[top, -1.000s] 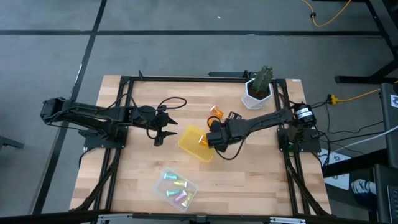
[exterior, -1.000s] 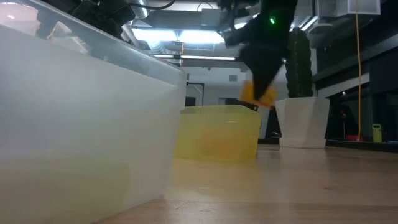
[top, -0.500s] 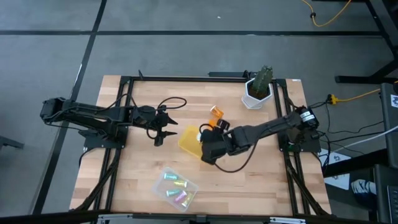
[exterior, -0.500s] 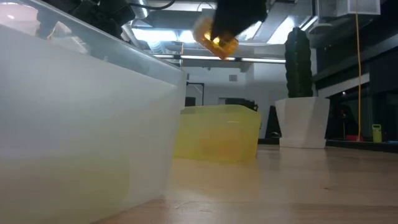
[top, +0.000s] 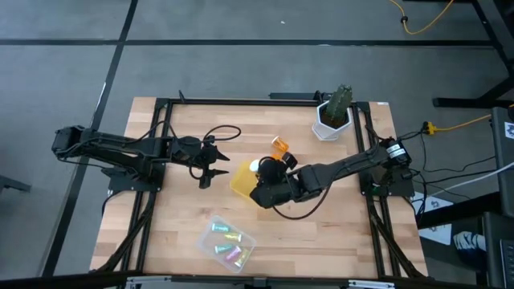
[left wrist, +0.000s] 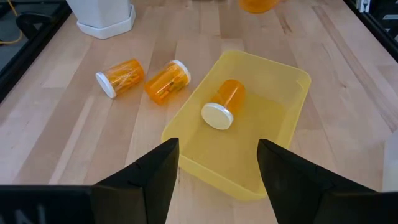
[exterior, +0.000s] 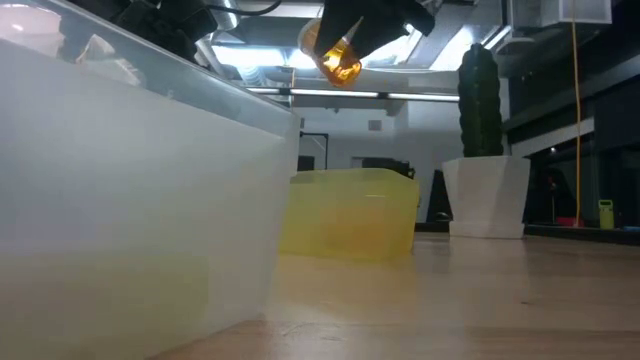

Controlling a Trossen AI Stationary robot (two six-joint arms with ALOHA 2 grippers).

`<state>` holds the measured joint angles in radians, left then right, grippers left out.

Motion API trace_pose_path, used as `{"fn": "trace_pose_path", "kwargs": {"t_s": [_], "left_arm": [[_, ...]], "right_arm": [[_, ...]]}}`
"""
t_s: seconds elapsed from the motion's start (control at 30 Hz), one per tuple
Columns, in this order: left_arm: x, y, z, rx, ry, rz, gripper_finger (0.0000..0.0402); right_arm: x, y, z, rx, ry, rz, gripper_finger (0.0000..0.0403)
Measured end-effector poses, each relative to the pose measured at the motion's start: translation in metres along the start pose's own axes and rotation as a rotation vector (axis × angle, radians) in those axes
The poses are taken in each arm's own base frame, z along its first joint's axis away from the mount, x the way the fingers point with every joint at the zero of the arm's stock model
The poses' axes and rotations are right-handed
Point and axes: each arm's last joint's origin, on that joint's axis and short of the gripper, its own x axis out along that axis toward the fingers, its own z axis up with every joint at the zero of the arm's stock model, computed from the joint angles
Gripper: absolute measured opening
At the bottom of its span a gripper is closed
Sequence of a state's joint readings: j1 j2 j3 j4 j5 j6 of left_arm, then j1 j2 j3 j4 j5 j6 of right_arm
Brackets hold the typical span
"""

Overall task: Pick and place medicine bottles into bin by pill shape (circle, oval)
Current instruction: Put the orange bottled capsule into the yellow bin

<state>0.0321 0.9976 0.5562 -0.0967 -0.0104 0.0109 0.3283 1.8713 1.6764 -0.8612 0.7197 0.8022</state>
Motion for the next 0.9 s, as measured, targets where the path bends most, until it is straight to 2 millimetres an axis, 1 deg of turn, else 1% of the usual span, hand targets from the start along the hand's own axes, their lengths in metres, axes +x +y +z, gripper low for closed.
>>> {"fn": "trace_pose_path", "kwargs": {"t_s": [0.47,0.67,0.77,0.9], "left_arm": [[0.0000,0.0000,-0.0001,0.000,0.000,0.000,0.0212],[0.0000,0.0000,0.0000,0.000,0.000,0.000,0.0212],[0.0000,0.0000,0.0000,0.000,0.000,0.000,0.0212],[-0.0001,0.0000,0.0001,0.000,0.000,0.000,0.0212]], "right_arm": [[0.0012,0.0032,0.0059,0.030,-0.042,0.031,0.0202],[0.0015,0.0045,0.0076,0.096,-0.046,0.051,0.0203],[0.0017,0.0044,0.0077,0.145,-0.044,0.052,0.0210],[0.0035,0.0027,0.0091,0.155,-0.044,0.046,0.0231]]}}
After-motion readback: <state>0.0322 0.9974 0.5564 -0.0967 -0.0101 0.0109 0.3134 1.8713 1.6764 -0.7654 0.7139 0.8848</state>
